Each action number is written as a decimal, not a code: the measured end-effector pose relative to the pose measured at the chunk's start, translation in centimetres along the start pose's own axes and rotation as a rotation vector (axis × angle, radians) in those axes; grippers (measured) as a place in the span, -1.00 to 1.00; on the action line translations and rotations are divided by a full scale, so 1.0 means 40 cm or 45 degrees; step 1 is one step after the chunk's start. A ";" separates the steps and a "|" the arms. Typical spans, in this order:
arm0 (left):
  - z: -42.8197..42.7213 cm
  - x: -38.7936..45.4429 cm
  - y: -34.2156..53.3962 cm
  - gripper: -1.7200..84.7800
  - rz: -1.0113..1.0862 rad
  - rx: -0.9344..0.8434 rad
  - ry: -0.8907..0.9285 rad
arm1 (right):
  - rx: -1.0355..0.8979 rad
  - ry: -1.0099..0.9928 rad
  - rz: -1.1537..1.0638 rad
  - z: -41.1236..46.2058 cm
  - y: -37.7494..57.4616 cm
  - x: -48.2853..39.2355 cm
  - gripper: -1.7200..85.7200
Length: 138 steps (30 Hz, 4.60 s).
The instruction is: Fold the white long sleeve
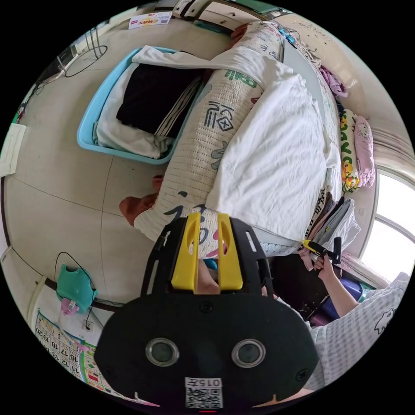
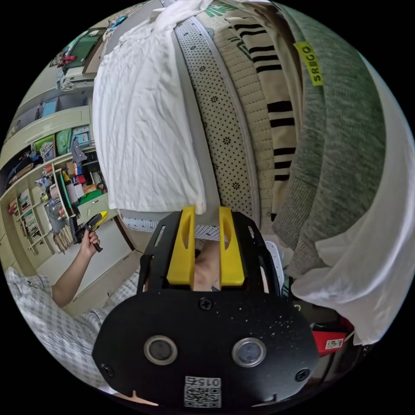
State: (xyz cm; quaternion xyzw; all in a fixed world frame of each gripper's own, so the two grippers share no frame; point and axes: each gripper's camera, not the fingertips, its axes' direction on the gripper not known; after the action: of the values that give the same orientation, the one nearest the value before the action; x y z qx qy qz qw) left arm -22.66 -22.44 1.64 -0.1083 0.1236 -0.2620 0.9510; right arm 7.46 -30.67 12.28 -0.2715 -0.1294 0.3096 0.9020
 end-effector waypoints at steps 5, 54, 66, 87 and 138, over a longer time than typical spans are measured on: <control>0.067 0.006 -0.059 -0.75 -0.020 -0.019 0.085 | -0.026 -0.041 -0.047 -0.008 -0.024 -0.031 -0.80; 0.337 0.342 -0.465 -0.94 0.192 -0.233 -0.014 | -0.121 0.566 -0.080 -0.267 -0.244 -0.274 -0.87; 0.179 0.629 -0.840 -0.83 0.552 0.121 -0.101 | 0.327 0.638 -0.280 -0.681 -0.503 -0.423 -0.75; 0.695 1.882 -1.243 -0.75 1.473 0.025 0.183 | 0.844 -0.143 0.738 -1.236 -0.688 0.327 -0.70; 0.426 1.134 -1.428 -0.89 0.708 0.089 -0.330 | 0.283 0.666 -0.717 -0.486 -1.061 -0.800 -0.97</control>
State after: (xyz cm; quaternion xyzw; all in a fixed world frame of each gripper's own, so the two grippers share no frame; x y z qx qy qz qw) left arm -6.88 -91.77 25.13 -0.0701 0.0171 0.0204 0.9972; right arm 11.21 -86.80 18.45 -0.1957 0.0694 -0.0172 0.9780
